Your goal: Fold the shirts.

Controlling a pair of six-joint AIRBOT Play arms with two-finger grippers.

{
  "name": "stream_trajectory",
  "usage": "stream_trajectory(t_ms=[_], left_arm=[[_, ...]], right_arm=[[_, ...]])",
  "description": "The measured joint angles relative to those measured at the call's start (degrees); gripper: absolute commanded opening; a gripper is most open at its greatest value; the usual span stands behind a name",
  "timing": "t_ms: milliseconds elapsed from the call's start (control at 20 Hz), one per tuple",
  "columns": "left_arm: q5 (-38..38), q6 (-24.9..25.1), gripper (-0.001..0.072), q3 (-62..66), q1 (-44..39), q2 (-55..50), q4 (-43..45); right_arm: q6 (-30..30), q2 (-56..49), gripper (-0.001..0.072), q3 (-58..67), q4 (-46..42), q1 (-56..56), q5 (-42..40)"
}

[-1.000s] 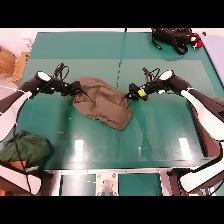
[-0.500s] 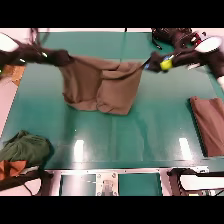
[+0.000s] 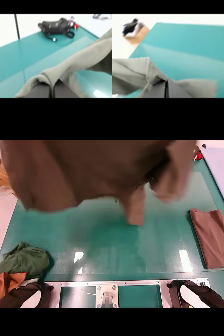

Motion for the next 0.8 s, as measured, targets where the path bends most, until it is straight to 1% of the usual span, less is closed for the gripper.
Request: stream_trajectory(t_ms=[200,350,450,600,800], left_arm=[[-2.14,-1.57,0.0023,0.5,0.0,-0.33,1.86],[-3.06,-2.6,0.0023,-3.28,-0.02,-2.8,4.0],[-2.67,-2.89,0.0023,-7.39,-0.02,-5.57,4.7],[0.44,-3.06,0.0023,-14.08,0.0,-12.07,5.57],[5.9,-3.04,0.0024,-19.63,0.02,-24.98,6.16]], right_arm=[[0.0,1.86,0.0017,0.74,-4.7,-2.16,-0.31],[0.0,-2.14,0.0016,0.92,-6.19,-2.71,-1.42],[0.0,-7.13,0.0016,0.92,-6.73,-2.45,-2.38],[-0.96,-17.14,0.0016,0.96,-7.13,-0.74,-4.04],[-1.68,-33.22,0.0016,0.98,-7.82,2.51,-6.1]])
